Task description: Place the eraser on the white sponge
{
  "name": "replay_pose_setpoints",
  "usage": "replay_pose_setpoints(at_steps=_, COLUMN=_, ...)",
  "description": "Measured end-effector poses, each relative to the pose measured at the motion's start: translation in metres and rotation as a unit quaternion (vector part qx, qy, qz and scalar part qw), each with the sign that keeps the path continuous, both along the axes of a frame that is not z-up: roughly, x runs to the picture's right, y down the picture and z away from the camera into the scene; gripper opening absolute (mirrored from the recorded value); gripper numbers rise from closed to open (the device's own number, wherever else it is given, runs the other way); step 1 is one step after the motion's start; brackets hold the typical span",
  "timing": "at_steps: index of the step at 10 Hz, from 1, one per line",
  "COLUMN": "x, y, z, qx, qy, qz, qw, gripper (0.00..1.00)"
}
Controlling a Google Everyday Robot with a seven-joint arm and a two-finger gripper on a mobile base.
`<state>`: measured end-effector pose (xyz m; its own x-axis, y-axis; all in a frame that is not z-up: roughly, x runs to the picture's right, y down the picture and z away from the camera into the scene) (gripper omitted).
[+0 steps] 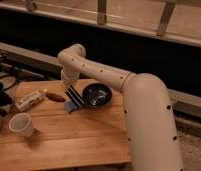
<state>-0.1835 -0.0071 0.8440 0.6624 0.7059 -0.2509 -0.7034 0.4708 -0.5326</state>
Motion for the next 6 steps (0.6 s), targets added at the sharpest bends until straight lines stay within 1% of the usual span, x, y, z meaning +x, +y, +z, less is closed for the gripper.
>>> replay_pose_setpoints(at_steps=3, x=-0.005, y=0.005, z=0.003, qx=-0.003, qy=-0.003, qz=-0.003, qw=1.0, gripper=0.0)
replay_pose_setpoints(at_steps=4, x=-0.009, y=0.011, z=0.01, qx=-0.004, qy=-0.007, qz=-0.007, qw=0.9999, gripper=0.0)
replay_pose_setpoints(at_steps=6, x=-0.017, y=0.015, z=0.014, qx=-0.004, qy=-0.012, qz=-0.013, qw=0.9998, gripper=0.0)
